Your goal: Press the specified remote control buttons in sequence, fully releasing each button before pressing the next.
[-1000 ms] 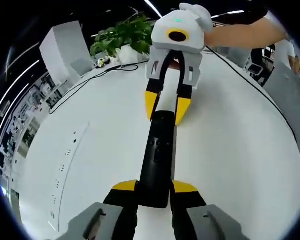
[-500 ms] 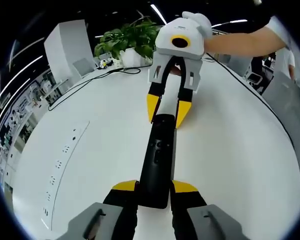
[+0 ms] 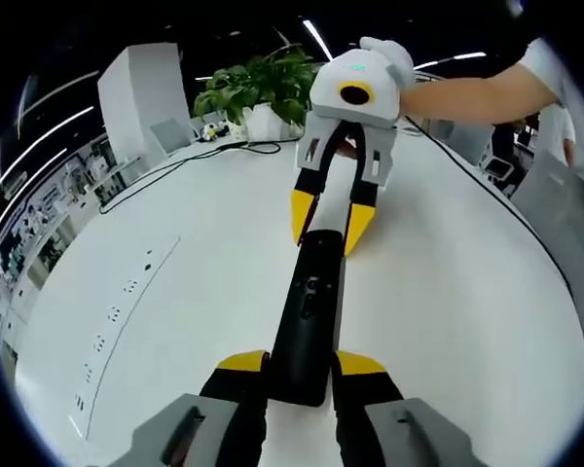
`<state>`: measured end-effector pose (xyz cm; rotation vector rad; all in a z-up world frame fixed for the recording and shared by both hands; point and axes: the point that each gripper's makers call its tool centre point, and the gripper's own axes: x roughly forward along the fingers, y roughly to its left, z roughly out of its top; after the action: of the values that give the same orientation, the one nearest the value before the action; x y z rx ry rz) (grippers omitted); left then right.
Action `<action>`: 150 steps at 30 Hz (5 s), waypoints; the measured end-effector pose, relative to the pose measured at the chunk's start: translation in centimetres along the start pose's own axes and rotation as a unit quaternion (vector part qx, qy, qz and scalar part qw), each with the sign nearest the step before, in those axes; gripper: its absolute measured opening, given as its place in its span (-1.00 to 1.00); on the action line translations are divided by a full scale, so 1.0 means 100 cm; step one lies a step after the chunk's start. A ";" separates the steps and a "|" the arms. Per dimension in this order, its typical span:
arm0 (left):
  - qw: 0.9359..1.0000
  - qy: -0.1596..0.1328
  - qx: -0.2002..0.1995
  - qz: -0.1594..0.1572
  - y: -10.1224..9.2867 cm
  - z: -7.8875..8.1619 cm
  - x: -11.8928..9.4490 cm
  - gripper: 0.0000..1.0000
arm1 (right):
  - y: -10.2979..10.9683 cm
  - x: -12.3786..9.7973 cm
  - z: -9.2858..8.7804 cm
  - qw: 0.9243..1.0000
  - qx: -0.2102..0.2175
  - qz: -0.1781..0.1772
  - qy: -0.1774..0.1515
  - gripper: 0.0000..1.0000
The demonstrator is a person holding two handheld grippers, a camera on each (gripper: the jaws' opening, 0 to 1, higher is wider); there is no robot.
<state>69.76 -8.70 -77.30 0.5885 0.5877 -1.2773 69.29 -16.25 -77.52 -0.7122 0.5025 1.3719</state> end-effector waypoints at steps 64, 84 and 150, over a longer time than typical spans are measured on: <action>0.907 -0.238 -0.179 0.298 0.018 0.000 -0.050 0.62 | -0.040 -0.045 -0.004 0.905 0.176 -0.340 -0.185 0.75; 0.838 -0.230 -0.256 0.424 -0.003 -0.020 -0.094 1.00 | -0.008 -0.103 -0.020 0.843 0.242 -0.439 -0.197 0.98; 0.840 -0.200 -0.262 0.431 -0.194 0.025 -0.194 0.95 | 0.197 -0.198 0.030 0.839 0.316 -0.416 -0.149 0.92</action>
<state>47.33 -0.62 -63.59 0.0676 0.2335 -0.3175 46.75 -27.01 -64.80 -0.1050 0.2982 0.4143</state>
